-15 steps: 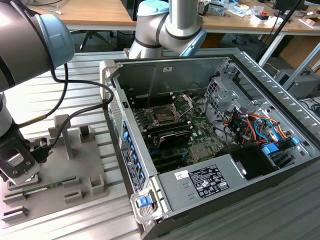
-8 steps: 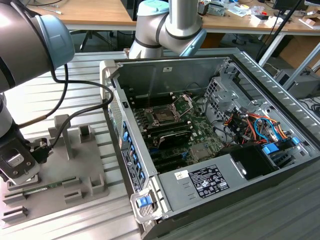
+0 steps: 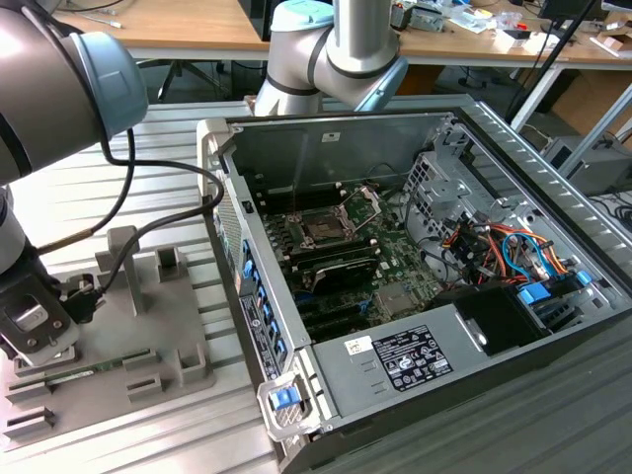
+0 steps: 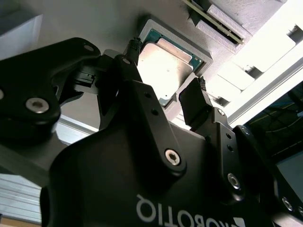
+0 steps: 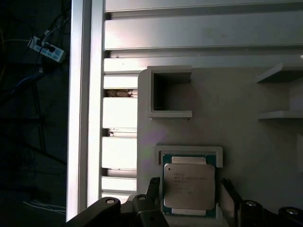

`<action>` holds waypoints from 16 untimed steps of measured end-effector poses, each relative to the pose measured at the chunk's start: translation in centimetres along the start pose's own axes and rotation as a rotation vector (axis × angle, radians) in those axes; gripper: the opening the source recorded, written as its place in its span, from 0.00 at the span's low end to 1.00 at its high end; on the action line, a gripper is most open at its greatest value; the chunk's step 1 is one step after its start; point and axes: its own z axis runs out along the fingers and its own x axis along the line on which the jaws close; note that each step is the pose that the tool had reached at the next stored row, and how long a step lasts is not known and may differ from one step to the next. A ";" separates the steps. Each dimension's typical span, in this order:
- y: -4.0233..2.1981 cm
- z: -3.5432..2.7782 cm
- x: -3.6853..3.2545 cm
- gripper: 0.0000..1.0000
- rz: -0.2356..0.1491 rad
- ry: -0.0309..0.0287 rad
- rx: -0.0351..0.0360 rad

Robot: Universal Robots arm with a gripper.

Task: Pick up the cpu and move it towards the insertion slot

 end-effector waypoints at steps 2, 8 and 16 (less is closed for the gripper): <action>-0.01 0.21 0.00 0.62 0.000 0.0001 0.0000; -0.02 0.45 0.00 0.62 0.000 0.0000 0.0000; -0.02 0.71 0.00 0.62 0.000 0.0001 0.0000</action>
